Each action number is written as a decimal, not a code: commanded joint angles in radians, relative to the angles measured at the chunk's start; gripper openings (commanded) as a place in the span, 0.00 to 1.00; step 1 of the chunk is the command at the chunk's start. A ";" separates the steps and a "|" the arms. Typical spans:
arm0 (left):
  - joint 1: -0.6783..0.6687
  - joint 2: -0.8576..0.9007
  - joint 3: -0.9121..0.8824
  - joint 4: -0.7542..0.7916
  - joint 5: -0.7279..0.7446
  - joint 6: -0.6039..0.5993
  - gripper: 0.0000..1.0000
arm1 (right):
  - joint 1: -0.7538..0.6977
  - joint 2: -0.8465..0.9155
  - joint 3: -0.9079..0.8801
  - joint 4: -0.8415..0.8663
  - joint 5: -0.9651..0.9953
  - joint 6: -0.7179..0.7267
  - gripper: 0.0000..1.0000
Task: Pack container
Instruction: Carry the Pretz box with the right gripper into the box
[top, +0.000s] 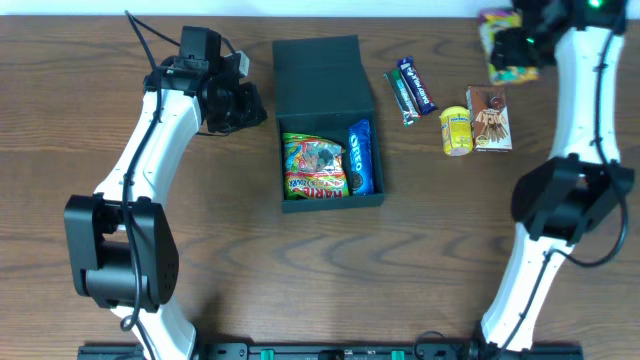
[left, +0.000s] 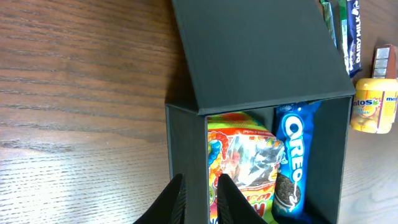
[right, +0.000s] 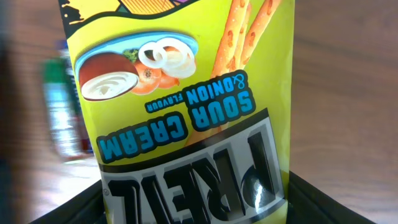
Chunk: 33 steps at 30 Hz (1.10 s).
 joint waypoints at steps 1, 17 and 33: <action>0.010 -0.019 0.015 -0.006 -0.023 0.029 0.18 | 0.082 -0.067 0.021 -0.021 -0.012 0.068 0.71; 0.201 -0.032 0.015 0.002 -0.018 0.085 0.18 | 0.469 -0.059 -0.037 -0.159 -0.081 0.365 0.70; 0.245 -0.032 0.015 0.021 -0.019 0.097 0.18 | 0.697 -0.059 -0.306 -0.193 -0.093 0.620 0.71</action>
